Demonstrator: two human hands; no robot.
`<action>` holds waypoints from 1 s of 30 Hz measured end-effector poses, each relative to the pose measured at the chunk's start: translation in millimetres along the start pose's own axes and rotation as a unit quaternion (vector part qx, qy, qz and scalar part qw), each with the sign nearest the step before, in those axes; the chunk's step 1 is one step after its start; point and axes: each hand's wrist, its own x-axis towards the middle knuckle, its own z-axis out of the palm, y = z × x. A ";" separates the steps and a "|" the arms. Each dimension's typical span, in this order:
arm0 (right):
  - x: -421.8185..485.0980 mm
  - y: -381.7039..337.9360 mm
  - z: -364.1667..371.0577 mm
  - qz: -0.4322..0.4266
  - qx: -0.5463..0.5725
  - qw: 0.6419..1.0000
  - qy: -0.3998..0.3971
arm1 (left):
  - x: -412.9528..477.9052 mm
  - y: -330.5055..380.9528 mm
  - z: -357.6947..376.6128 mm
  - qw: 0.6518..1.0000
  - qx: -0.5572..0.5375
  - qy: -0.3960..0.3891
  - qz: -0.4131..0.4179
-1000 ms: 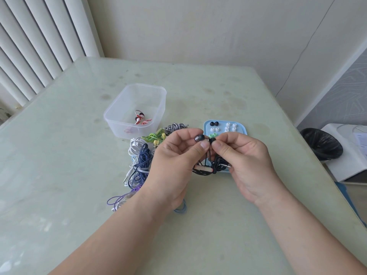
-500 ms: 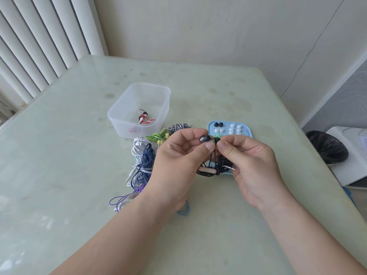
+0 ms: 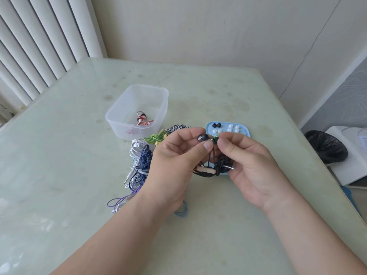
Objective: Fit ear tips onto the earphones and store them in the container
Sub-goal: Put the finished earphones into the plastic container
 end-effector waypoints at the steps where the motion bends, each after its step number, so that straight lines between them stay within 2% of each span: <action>1: 0.3 -0.4 -1.3 0.002 0.000 1.000 -0.006 | -0.7 0.7 0.0 1.000 0.001 0.000 -0.003; 8: 1.8 -1.0 -6.1 0.001 -0.012 1.000 -0.019 | 0.3 1.7 0.9 1.000 0.007 0.014 -0.009; 13: 3.5 -1.3 -6.1 0.037 0.006 0.999 -0.024 | -0.6 2.7 2.3 0.999 0.015 -0.017 -0.028; 20: 2.6 -5.4 -9.3 0.086 0.015 0.995 -0.050 | -1.0 4.0 2.4 0.998 0.012 -0.012 -0.053; 24: 4.1 -2.3 -8.9 0.075 0.027 0.996 -0.042 | -0.7 5.9 1.1 0.998 0.018 -0.019 -0.050; 30: 3.1 -4.0 -9.9 0.032 -0.016 0.999 -0.029 | -0.7 5.4 0.7 0.999 0.013 -0.016 -0.032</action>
